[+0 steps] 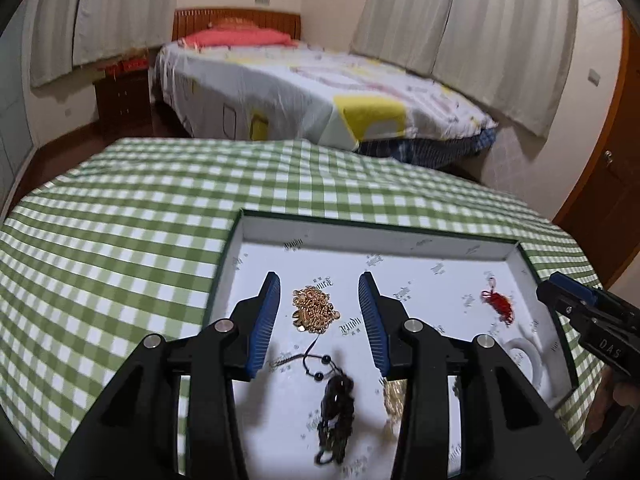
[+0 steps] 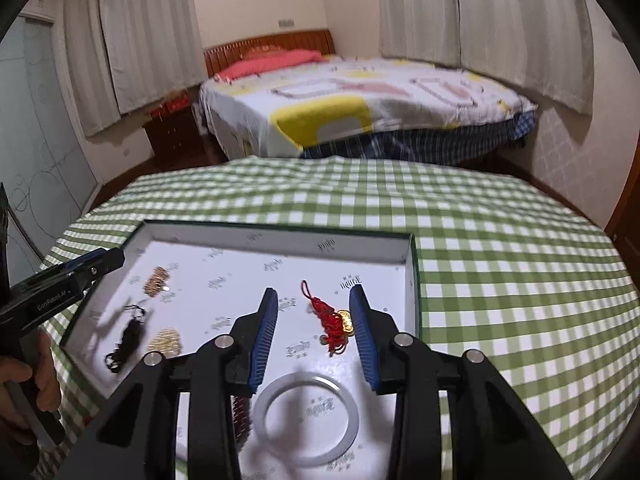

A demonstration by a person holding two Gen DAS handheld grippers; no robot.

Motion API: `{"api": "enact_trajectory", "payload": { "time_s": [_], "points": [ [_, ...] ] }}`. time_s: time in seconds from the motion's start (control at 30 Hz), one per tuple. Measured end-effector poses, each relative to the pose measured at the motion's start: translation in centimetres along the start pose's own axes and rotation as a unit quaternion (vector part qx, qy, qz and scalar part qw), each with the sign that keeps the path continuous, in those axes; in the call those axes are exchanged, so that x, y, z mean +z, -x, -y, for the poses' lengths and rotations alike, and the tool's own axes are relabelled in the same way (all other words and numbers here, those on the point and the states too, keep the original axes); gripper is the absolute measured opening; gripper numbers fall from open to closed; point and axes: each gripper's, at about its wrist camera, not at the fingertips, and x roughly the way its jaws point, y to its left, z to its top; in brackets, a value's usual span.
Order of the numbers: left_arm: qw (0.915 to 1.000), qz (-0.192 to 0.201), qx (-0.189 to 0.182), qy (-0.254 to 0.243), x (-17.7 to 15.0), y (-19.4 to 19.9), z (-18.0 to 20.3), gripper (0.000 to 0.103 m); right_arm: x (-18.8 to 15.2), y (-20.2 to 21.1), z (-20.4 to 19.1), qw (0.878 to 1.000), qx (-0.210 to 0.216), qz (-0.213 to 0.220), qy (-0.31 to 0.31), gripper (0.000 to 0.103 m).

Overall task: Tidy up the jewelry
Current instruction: 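Open the left tool over the box while the right tool releases the tassel, then withdraw both tools from the box toward the remaining jewelry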

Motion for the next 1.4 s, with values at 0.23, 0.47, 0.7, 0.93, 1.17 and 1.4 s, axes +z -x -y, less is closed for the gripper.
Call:
{"api": "enact_trajectory", "payload": {
  "time_s": [0.23,0.47,0.7,0.93,1.17,1.4],
  "points": [
    [0.9991,0.039,0.009,0.01,-2.3,5.2,-0.5,0.04,-2.2,4.1,-1.4,0.999,-0.008,0.042,0.005,0.04],
    [0.999,0.037,0.024,0.008,-5.6,8.6,0.1,0.04,-6.3,6.7,-2.8,0.999,-0.015,0.049,0.013,0.04],
    [0.9997,0.008,0.023,0.006,-9.0,9.2,0.9,0.04,-9.6,7.9,-3.3,0.999,-0.013,0.041,0.009,0.04],
    [0.9992,-0.032,0.023,-0.003,-12.0,8.5,1.8,0.039,-11.7,8.6,-3.5,0.999,-0.006,0.033,0.006,0.04],
    [0.9975,-0.068,0.02,-0.001,-13.1,7.3,1.8,0.03,-12.0,8.5,-3.5,0.999,0.001,0.033,0.002,0.04],
    [0.9971,-0.072,0.016,-0.019,-13.4,6.9,2.3,0.026,-12.4,8.5,-3.4,0.999,0.002,0.032,-0.004,0.04]
  ]
}}
